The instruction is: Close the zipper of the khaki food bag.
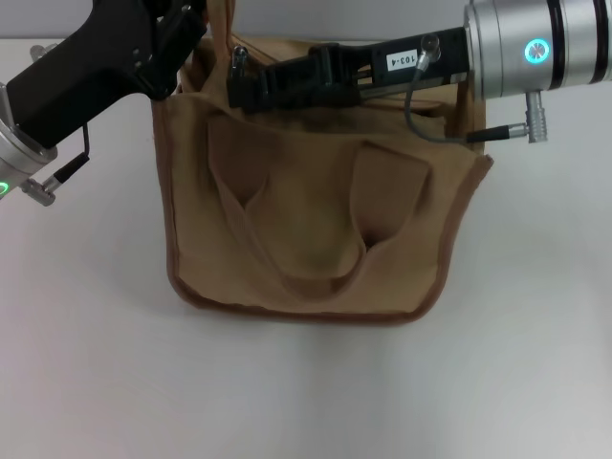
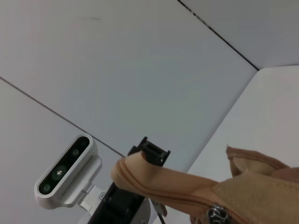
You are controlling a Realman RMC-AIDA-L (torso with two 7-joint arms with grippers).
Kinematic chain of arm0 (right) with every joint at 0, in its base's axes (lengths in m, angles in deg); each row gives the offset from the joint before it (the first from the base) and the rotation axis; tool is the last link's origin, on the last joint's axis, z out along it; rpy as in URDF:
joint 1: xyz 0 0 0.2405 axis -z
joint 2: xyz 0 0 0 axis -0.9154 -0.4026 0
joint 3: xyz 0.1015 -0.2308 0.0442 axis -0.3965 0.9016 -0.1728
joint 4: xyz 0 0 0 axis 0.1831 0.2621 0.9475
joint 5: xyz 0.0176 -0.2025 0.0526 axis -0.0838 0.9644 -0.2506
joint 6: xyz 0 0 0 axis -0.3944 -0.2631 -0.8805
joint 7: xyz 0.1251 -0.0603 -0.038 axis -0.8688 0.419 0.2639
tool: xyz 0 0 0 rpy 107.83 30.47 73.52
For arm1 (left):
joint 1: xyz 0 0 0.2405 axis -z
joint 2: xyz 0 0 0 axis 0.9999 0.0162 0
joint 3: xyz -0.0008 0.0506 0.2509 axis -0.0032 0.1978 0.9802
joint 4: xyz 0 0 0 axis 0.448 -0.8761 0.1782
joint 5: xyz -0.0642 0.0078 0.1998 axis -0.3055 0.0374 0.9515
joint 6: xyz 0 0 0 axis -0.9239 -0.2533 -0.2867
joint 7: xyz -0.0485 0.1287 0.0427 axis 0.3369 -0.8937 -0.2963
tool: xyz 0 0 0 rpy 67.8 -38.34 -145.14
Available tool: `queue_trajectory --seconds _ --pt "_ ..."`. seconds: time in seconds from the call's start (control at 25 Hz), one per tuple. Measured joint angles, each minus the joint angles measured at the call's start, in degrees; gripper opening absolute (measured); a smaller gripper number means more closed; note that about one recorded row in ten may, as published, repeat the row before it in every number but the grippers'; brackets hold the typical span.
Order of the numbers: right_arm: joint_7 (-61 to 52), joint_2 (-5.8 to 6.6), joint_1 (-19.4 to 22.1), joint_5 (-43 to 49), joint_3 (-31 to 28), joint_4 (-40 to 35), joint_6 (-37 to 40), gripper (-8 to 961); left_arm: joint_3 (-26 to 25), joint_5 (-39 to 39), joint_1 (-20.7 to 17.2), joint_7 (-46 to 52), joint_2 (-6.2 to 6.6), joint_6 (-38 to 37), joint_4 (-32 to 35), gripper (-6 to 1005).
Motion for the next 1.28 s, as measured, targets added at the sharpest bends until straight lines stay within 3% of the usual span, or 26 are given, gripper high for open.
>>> queue_trajectory --seconds 0.44,1.28 --pt "0.47 -0.1 0.38 0.56 2.17 -5.41 -0.04 401 0.33 -0.74 -0.6 0.86 -0.05 1.56 -0.22 37" --pt "5.56 -0.43 -0.26 0.63 3.73 -6.58 -1.54 396 1.49 -1.13 -0.12 3.19 -0.18 1.07 -0.18 37"
